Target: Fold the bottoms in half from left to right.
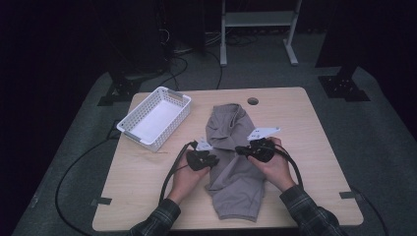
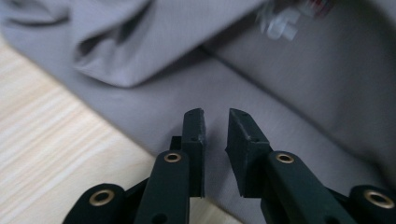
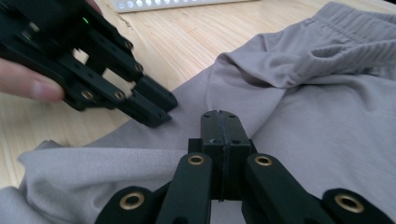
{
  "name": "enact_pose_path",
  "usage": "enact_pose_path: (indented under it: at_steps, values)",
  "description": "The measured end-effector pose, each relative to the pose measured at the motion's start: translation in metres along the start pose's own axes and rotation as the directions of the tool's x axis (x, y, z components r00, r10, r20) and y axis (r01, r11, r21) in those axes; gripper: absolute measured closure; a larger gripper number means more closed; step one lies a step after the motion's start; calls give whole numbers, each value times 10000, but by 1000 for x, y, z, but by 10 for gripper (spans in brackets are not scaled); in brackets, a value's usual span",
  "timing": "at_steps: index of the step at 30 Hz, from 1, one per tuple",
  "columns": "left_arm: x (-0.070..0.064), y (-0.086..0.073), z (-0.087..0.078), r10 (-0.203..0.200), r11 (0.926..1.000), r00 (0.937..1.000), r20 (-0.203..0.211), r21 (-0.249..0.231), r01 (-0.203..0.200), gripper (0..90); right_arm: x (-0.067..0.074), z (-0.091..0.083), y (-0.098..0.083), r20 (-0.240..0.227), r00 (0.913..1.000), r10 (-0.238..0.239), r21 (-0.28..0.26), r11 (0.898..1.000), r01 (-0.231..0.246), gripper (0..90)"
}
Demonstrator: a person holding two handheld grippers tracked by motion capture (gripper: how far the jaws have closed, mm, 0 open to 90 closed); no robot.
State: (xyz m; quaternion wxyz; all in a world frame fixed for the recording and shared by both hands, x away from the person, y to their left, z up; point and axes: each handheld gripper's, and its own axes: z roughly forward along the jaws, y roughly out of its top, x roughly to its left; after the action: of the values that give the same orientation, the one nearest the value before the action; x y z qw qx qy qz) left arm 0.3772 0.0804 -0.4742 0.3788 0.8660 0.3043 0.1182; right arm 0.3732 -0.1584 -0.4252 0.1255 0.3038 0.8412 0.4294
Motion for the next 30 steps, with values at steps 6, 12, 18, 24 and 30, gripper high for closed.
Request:
enact_pose_path:
  at_steps: [6,12,18,24,30]
  values:
    - [1,-3,-8,292,9990,9995,-110,341,-288,788,-11,-19,-8,378,9993,52,-72,10000,-50,895]
    - [4,-8,-12,177,9995,9996,-230,267,-171,793,-29,-33,-22,845,9952,498,23,9987,-501,895]
    - [5,-10,-13,239,9995,9991,-351,233,-231,796,-46,-48,-33,1373,9874,792,21,9968,-802,895]
    - [5,-10,-15,261,9991,9982,-541,337,-243,796,-62,-65,-44,1871,9765,1066,-70,9942,-1072,896]
    - [9,-11,-18,137,9989,9973,-718,462,-104,800,-76,-82,-58,2298,9619,1483,-53,9885,-1511,896]
